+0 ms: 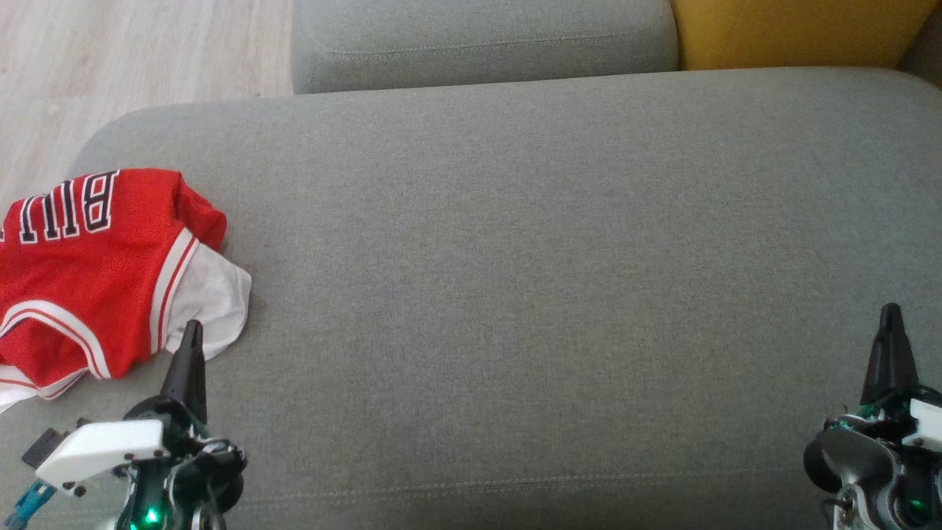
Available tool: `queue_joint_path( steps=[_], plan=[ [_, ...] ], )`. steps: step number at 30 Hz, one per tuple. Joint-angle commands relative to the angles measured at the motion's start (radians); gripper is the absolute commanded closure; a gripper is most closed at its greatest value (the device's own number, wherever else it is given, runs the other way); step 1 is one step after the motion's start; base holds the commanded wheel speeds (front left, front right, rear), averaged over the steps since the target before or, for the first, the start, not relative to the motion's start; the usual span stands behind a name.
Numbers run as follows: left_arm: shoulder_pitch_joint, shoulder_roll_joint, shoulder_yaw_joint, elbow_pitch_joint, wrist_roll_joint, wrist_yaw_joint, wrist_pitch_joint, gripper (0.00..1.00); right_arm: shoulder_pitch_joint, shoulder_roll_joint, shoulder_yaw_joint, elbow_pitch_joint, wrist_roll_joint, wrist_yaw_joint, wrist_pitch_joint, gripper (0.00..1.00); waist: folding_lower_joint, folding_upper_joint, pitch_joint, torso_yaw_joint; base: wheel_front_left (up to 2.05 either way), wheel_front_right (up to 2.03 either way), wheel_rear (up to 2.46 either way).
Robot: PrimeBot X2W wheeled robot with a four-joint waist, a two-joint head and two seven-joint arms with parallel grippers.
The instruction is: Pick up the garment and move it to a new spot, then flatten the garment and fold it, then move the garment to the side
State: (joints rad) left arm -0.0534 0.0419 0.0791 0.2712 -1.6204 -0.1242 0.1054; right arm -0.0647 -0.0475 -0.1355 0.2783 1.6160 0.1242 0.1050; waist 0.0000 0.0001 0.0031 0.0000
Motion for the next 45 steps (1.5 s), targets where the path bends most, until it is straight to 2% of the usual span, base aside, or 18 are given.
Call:
queue_joint_path(
  steps=[1,9,10,12,13,14,15,20,26,34,45],
  plan=[
    [-0.055,0.008,0.034,-0.026,0.011,-0.007,0.007,1.0,-0.043,-0.003,0.022,-0.034,-0.007,0.007,0.008,1.0,0.0,-0.0001,0.0,0.0,0.0,0.0,0.0],
    [-0.055,0.008,0.034,-0.026,0.011,-0.007,0.007,1.0,-0.043,-0.003,0.022,-0.034,-0.007,0.007,0.008,1.0,0.0,-0.0001,0.0,0.0,0.0,0.0,0.0],
    [0.0,0.0,0.0,0.0,0.0,0.0,0.0,0.0,0.0,0.0,0.0,0.0,0.0,0.0,0.0,0.0,0.0,-0.0001,0.0,0.0,0.0,0.0,0.0],
    [0.01,-0.002,-0.003,0.026,0.0,0.001,-0.002,0.0,0.007,0.001,0.002,0.027,0.001,-0.001,-0.001,0.0,0.0,-0.0001,0.0,0.0,0.0,0.0,0.0],
    [0.022,-0.005,-0.004,0.042,0.0,0.002,-0.002,1.0,0.016,0.002,0.002,0.045,0.001,-0.001,-0.001,1.0,0.0,-0.0001,0.0,0.0,0.0,0.0,0.0],
    [0.036,-0.008,-0.004,0.059,0.0,0.002,-0.002,1.0,0.027,0.003,0.003,0.062,0.001,-0.001,-0.001,1.0,0.0,-0.0001,0.0,0.0,0.0,0.0,0.0],
    [0.042,-0.009,-0.006,0.064,0.0,0.003,-0.004,0.0,0.031,0.004,0.005,0.067,0.001,-0.001,-0.002,0.0,0.0,-0.0001,0.001,0.0,0.0,0.0,0.0],
    [0.039,-0.009,-0.021,0.05,0.006,0.002,-0.019,0.0,0.027,0.003,0.025,0.058,-0.003,-0.001,-0.017,0.0,0.0,-0.0001,0.002,0.0,0.0,0.0,0.0],
    [0.037,-0.008,-0.027,0.033,0.055,0.002,-0.036,0.0,0.02,0.003,0.042,0.054,-0.062,0.0,-0.035,0.0,0.0,-0.0001,0.004,0.0,0.0,0.0,0.0],
    [0.035,-0.007,-0.03,0.003,0.164,0.003,-0.06,0.0,0.016,0.003,0.069,0.032,-0.173,0.0,-0.059,0.0,0.0,-0.0001,0.005,0.002,0.0,0.0,0.0],
    [0.036,-0.005,-0.071,-0.055,0.35,0.032,-0.092,0.0,0.01,0.002,0.122,0.014,-0.362,0.001,-0.091,0.0,0.0,-0.0001,0.002,0.004,0.0,0.0,0.0]
  ],
)
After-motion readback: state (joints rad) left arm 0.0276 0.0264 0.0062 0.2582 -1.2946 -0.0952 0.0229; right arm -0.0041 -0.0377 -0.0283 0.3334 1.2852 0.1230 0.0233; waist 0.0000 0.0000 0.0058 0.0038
